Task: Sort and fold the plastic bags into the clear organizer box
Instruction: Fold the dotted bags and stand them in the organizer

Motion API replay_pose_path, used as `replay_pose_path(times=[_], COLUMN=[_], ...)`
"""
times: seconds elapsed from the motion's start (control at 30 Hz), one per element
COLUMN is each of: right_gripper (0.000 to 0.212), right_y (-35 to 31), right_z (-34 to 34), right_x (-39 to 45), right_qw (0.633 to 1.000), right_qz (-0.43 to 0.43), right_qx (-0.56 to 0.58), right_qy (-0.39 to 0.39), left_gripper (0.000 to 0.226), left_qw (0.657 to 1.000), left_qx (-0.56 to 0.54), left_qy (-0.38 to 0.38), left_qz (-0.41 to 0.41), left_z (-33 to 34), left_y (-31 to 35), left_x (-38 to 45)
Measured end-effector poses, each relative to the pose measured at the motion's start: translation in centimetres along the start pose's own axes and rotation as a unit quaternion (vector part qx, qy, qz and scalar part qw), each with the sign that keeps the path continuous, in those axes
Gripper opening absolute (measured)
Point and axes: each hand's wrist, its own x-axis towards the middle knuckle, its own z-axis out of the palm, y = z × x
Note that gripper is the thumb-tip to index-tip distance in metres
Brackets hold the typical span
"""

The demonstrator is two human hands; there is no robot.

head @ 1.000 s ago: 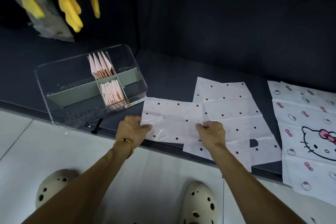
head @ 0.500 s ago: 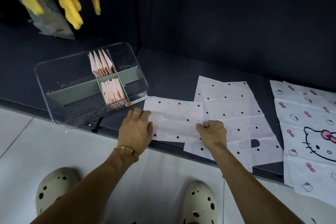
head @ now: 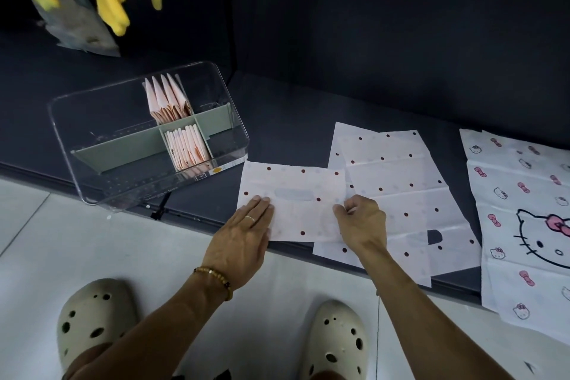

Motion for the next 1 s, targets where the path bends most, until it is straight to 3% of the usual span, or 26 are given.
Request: replay_pose_path(times=[0.1,0.2,0.3,0.4,0.53,0.7,0.8,0.9,1.0], right_gripper=[0.014,0.026,0.040,0.054,0.056,0.051,0.046,0.040,0.025], right_y=[-0.3,-0.9,-1.9,-1.3,2.1,5.4,5.3,4.4,4.2], right_z=[-0.3,0.6,3.7,5.0,2.8,-1.3,-2.3,-1.9,-1.6], right_x=[-0.8,-2.8,-4.6,-4.3,-2.8,-2.3,-2.7,-3.1,-3.1], right_qw=[0.995,0.941,0.901,0.892,0.882,0.886,0.890,0.888,0.865], right_qz=[-0.040,-0.234,-0.381,-0.381,-0.376,-0.383,-0.398,-0.419,-0.456], right_qx=[-0.085,-0.226,-0.208,-0.213,-0.264,-0.243,-0.219,-0.185,-0.209], right_qy=[0.042,0.094,-0.024,-0.117,-0.108,-0.095,-0.041,-0.034,-0.015], left_gripper=[0.054,0.055,0.055,0.056,0.057,0.056,0.057,0.057,0.062], left_qw=[1.000,0.999,0.998,0.998,0.997,0.998,0.998,0.998,0.997], left_qx=[0.004,0.027,0.040,0.040,0.034,0.007,-0.002,-0.002,0.002], left_qy=[-0.012,-0.029,-0.035,-0.043,-0.057,-0.057,-0.061,-0.063,-0.073], left_qz=[0.000,0.020,0.042,0.037,0.028,0.024,0.006,0.003,-0.004], left_z=[0.1,-0.1,-0.5,-0.5,-0.3,-0.4,-0.6,-1.0,-1.4], left_y=[-0.4,-0.8,-0.7,-0.8,-1.1,-1.0,-0.9,-0.9,-0.7], left_x=[0.1,0.4,0.7,0.7,0.8,1.0,1.2,1.3,1.4])
